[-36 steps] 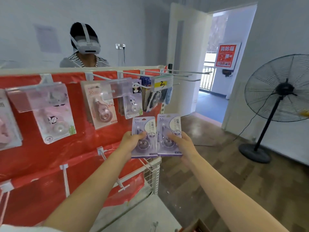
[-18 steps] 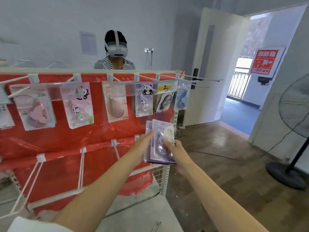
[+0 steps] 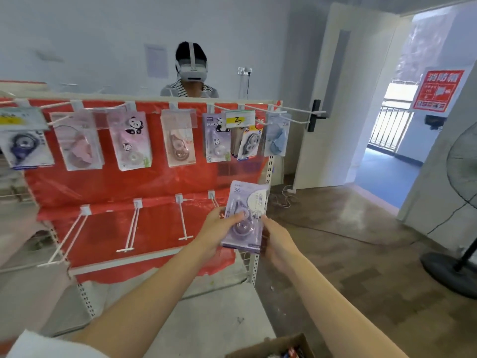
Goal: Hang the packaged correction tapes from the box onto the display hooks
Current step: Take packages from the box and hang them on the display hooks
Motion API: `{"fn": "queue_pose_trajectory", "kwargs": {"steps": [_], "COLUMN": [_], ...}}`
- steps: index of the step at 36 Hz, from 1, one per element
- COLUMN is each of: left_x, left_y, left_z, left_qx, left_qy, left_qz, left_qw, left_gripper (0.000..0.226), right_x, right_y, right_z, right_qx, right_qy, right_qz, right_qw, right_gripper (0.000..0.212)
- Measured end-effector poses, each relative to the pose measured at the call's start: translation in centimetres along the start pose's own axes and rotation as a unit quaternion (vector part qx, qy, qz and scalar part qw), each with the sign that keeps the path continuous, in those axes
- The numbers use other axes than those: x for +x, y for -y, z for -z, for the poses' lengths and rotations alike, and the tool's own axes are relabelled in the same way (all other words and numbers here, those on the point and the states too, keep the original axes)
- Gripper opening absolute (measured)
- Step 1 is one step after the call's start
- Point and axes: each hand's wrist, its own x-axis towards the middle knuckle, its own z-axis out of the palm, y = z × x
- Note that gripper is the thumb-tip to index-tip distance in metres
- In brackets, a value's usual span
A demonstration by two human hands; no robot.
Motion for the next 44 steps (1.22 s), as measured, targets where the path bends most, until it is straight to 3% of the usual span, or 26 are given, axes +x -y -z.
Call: {"fn": "queue_pose_trajectory", "kwargs": {"steps": [3,8,14,21,26,35,40,44], "left_x": [-1.3,-3.2,-3.6,-3.3,-3.5,-7.3,-9.9,-11.1], "left_y": [-0.1,-1.2,-3.0,-2.8,-2.6,-3.9,-5.0,-5.9], "left_z": [1.5,4.4,5.3,5.6,6.4,14.7,21.1,25.8], "left_qx": [0.016,0.026,0.039,0.06,0.07,0.064,0.053,0.042], "left_qy": [-0.065,-0.127,-0.136,-0.145,-0.145,-0.206,-0.242,-0.268], "left_qz": [-0.006,-0.01,-0.033,-0.048,-0.048,-0.016,-0.032,-0.033], "left_qw": [0.998,0.992,0.989,0.986,0.986,0.976,0.968,0.962], "left_gripper": [0.015,0.026,0.016,0.015,0.014,0.029,0.005,0.01], "right_x": [-0.4,-0.3,-1.4,-1.7,-1.5,-1.2,-1.1,-1.2], "right_y": [-0.3,-0.9,-0.5,1.6,1.4,-1.3,-3.0,-3.7], "right_z": [-0.9,-3.4,-4.2,-2.4,-3.1,-13.0,-19.9,-24.7], "right_qx": [-0.045,-0.1,-0.11,-0.085,-0.145,-0.141,-0.153,-0.181], "right_qy": [0.008,0.049,0.052,0.002,0.012,0.145,0.186,0.197], "right_qz": [-0.01,-0.019,0.007,0.059,0.07,0.032,0.032,0.033], "right_qw": [0.999,0.994,0.993,0.995,0.987,0.979,0.97,0.963], "right_gripper": [0.016,0.008,0.006,0.011,0.012,0.013,0.014,0.01]}}
